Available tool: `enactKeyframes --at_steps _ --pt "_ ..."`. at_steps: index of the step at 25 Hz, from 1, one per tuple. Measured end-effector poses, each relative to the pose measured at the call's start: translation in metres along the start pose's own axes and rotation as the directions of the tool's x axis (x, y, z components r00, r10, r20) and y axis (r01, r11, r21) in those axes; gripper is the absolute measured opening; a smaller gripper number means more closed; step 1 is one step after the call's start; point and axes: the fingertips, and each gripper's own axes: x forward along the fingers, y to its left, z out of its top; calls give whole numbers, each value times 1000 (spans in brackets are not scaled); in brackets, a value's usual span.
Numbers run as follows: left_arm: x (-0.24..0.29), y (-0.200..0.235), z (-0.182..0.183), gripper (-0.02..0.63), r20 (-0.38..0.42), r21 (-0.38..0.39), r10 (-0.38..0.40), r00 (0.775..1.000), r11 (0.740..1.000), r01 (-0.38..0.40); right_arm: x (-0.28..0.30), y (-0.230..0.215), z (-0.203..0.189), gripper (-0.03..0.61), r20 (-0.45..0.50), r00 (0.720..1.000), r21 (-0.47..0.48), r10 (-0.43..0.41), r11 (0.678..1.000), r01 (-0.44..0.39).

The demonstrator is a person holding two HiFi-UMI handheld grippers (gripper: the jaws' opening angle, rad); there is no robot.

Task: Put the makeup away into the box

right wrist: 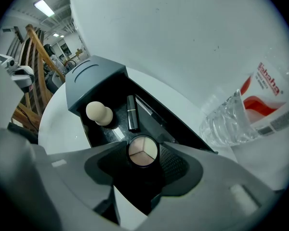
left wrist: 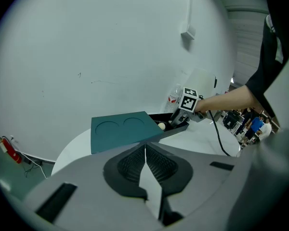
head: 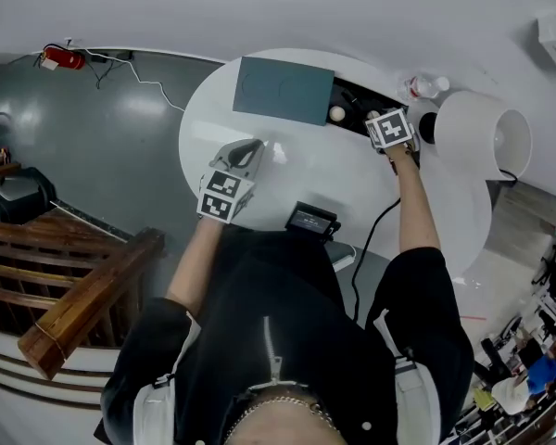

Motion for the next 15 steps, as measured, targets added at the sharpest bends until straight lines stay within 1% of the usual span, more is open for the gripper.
enactKeyframes --at_steps 2,10,15 --pt "0 0 0 15 -2 -2 3 1000 1000 -3 3 0 -1 209 -12 1000 -3 6 1000 -6" --pt "2 -1 -1 15 -8 -2 -2 1000 1000 2 12 -5 -5 210 -13 1000 -13 -18 1000 18" --pt "2 -3 0 15 -5 10 -26 1000 1000 26 -1 -6 1 224 46 997 13 -59 998 58"
